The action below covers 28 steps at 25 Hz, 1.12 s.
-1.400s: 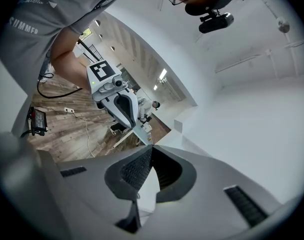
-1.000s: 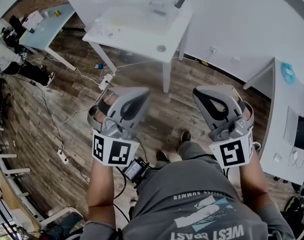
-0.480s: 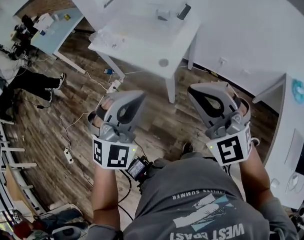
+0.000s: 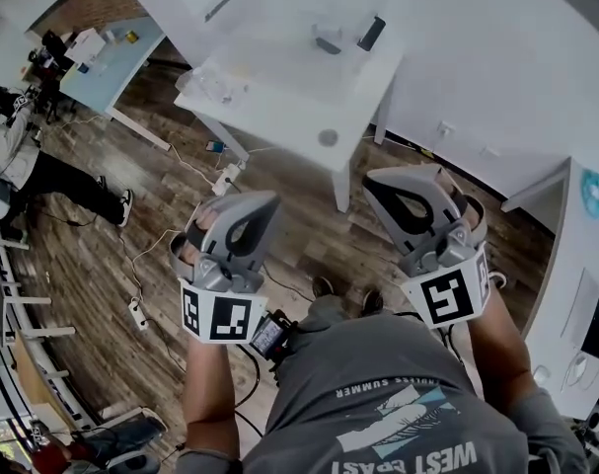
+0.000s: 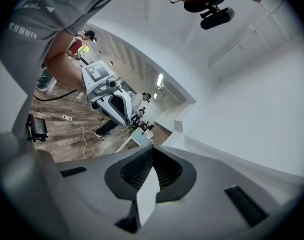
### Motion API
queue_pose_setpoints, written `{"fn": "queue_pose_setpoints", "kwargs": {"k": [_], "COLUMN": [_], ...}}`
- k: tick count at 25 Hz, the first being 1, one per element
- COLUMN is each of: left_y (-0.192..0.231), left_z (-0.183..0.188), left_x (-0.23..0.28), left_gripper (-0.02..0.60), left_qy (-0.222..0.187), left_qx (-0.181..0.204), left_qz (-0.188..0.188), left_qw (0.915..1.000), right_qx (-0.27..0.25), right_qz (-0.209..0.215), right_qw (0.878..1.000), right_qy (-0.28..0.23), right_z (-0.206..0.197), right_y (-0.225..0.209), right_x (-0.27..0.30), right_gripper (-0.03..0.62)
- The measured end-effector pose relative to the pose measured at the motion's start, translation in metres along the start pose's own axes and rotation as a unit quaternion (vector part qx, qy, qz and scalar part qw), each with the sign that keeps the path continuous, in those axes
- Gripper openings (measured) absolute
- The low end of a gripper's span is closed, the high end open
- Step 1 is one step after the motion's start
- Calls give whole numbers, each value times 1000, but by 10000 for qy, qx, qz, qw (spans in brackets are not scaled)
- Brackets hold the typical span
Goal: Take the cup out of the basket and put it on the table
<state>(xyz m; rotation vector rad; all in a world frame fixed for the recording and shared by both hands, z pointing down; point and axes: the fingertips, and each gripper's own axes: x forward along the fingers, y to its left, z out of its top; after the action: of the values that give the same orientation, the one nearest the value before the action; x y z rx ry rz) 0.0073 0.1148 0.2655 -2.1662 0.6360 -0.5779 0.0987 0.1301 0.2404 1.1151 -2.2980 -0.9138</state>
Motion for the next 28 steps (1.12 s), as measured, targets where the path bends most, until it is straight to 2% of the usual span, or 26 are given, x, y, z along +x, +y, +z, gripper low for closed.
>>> {"fn": "queue_pose_setpoints", "kwargs": {"k": [9, 17, 28], "left_y": [56, 79, 103], "left_z": [-50, -81, -90], "left_x": [18, 43, 123], "left_gripper": [9, 9, 9], "left_qy": [-466, -743, -414], "left_qx": [10, 8, -21], "left_qz": [48, -95, -143], "left_qw": [9989, 9972, 9990], "right_qx": [-241, -242, -96], "right_qz": [-302, -384, -117], "right_qw": [9989, 9975, 9995], "right_qy": [281, 540, 268], "right_z": [4, -8, -70], "right_y": [-27, -36, -94], "right_x": [66, 107, 139], "right_gripper": [12, 12, 12]}}
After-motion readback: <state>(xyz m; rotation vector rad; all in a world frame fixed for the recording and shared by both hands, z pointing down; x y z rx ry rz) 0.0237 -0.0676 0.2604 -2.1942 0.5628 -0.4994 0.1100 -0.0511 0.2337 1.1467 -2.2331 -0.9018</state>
